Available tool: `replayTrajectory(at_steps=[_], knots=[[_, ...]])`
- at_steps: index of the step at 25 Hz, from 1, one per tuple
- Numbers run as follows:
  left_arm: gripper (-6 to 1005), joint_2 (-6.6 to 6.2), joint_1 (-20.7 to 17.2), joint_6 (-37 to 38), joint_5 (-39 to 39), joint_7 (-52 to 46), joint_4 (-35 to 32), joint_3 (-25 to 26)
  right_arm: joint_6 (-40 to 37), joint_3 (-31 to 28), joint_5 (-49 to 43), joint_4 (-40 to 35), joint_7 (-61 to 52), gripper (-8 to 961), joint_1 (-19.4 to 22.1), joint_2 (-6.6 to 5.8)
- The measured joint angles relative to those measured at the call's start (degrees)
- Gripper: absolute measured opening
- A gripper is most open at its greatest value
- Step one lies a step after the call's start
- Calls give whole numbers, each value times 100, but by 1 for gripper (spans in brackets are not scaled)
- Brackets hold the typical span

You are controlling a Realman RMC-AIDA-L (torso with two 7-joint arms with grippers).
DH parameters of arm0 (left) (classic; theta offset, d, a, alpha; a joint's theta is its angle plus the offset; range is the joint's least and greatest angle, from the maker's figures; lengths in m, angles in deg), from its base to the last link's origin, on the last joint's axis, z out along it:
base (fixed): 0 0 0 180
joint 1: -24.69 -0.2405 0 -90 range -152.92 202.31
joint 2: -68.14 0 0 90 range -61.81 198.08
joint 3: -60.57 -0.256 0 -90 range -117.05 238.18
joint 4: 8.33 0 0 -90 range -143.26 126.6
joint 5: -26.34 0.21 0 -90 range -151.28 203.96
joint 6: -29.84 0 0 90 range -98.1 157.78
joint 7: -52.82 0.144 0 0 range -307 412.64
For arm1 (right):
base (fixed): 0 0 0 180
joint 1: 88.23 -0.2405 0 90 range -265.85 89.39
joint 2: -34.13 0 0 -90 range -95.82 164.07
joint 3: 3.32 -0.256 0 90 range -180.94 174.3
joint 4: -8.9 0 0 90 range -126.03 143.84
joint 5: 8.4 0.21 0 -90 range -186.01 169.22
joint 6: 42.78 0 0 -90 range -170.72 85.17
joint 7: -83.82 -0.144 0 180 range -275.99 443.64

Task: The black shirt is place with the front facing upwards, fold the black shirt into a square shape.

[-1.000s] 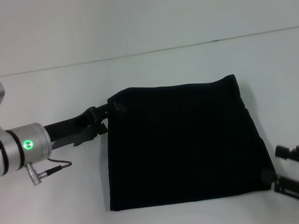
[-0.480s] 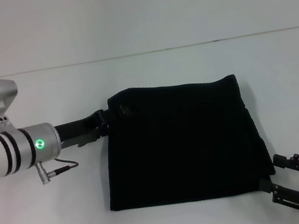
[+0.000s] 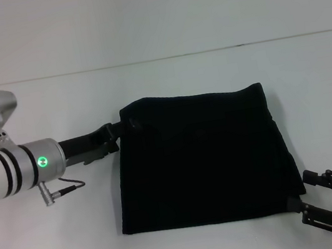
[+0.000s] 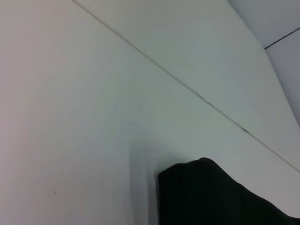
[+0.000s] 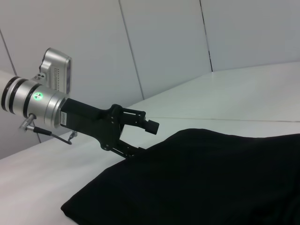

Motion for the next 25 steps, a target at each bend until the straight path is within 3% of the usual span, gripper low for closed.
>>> replayTrajectory(at_steps=[13, 19, 22, 25], knots=[[791, 153, 87, -66, 164, 64, -12, -263, -63, 0, -4, 0, -13, 743, -10, -9], [782, 423, -58, -267, 149, 190, -339, -225, -88, -8, 1, 0, -15, 742, -22, -9], [533, 447, -69, -274, 152, 197, -384, -210, -95, -14, 6, 0, -16, 743, -24, -9], [467, 447, -43, -274, 157, 199, -373, -228, -99, -32, 12, 0, -16, 742, -26, -15]])
